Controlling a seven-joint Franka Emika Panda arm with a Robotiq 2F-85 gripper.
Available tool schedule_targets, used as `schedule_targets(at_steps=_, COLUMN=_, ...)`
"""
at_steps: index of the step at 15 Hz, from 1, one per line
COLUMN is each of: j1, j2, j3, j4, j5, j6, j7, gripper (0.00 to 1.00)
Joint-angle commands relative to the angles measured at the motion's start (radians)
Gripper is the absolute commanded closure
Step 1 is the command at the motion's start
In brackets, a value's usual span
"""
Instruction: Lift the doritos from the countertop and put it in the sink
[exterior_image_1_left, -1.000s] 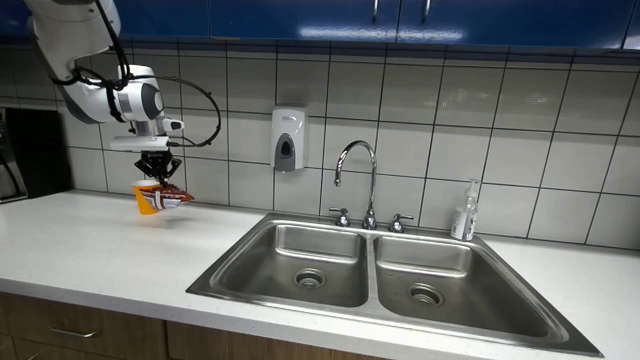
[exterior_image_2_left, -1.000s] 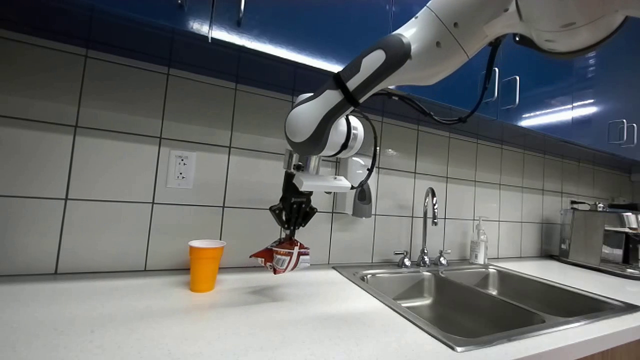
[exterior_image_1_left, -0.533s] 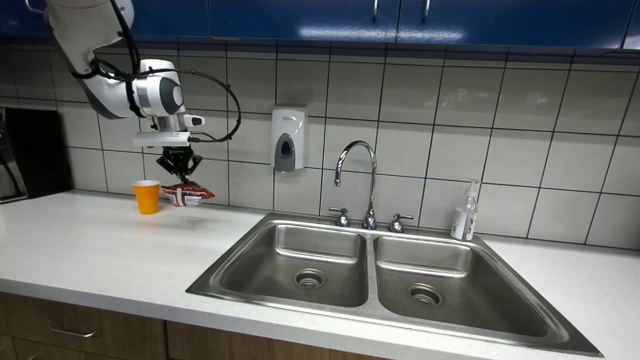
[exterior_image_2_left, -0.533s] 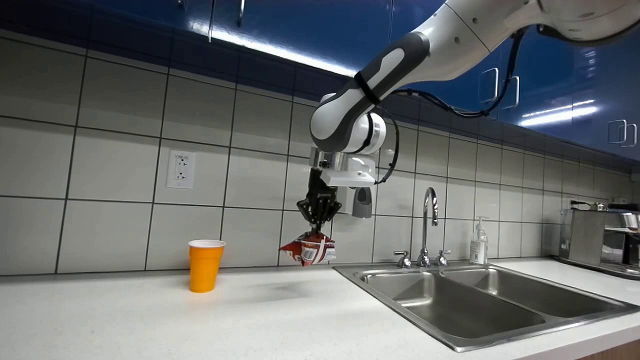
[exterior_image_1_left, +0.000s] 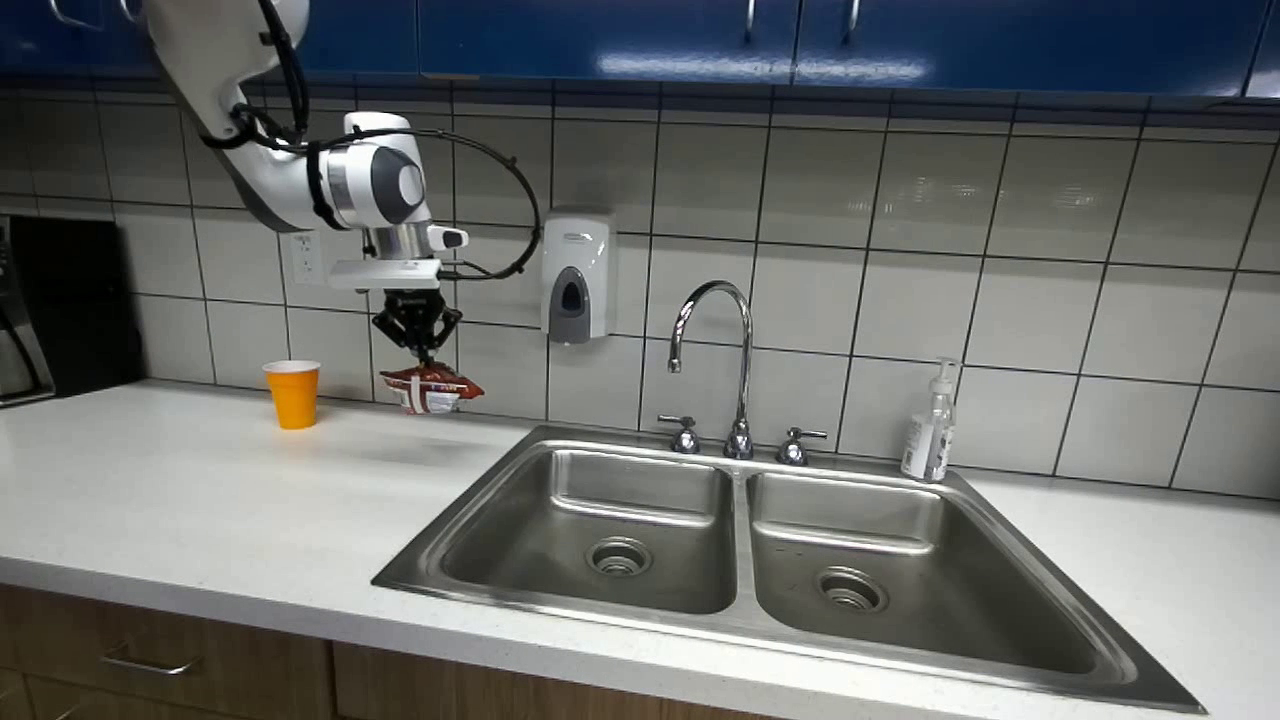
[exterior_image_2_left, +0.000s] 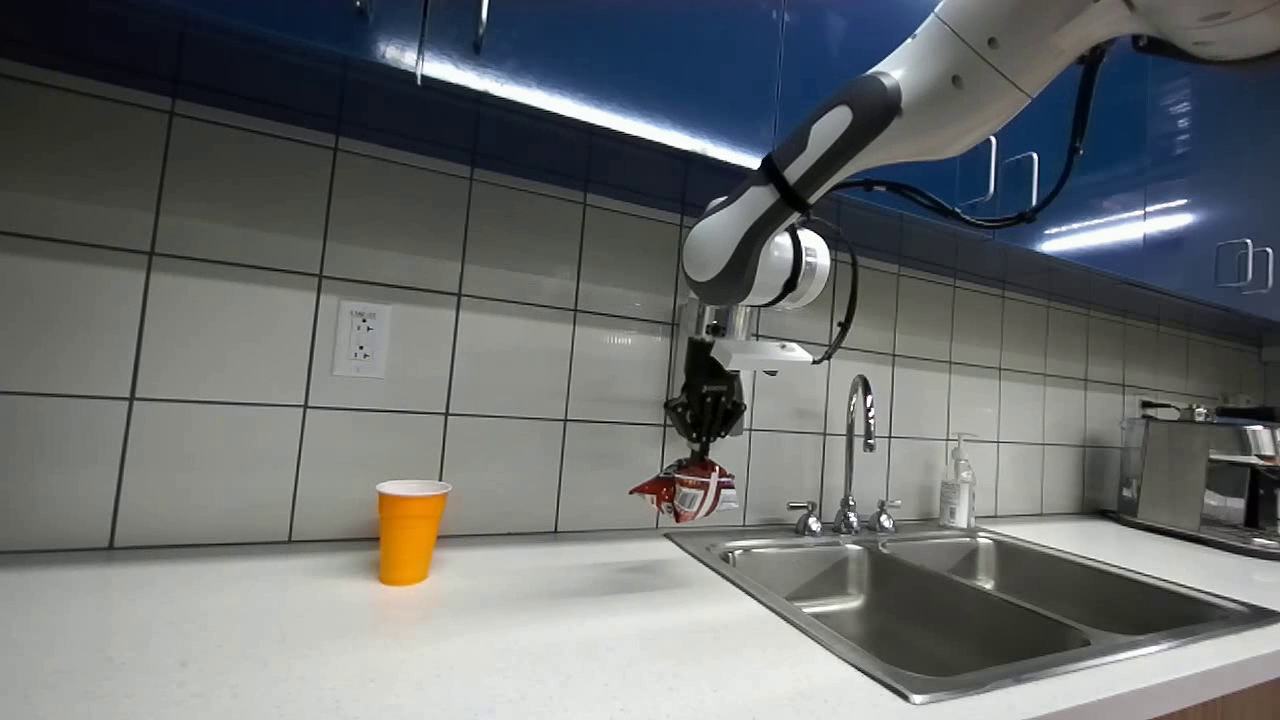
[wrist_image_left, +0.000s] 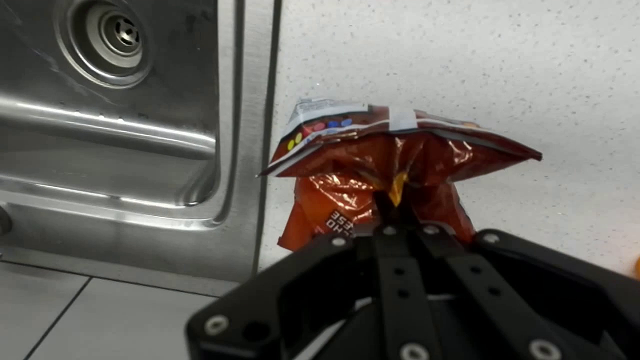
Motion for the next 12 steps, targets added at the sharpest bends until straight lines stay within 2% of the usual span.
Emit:
schedule_targets(at_steps=1, j1=-0.045, j2=-0.041, j3=-0.012, j4=-0.044, j5=0.029, j6=0.005, j7=-0.070, gripper=1.00)
schedule_targets(at_steps=12, j1=-0.145, j2=-0.022, j3=-0.069, j4=-0.054, j5=0.049, j6=0.015, j7=-0.176, gripper=1.00)
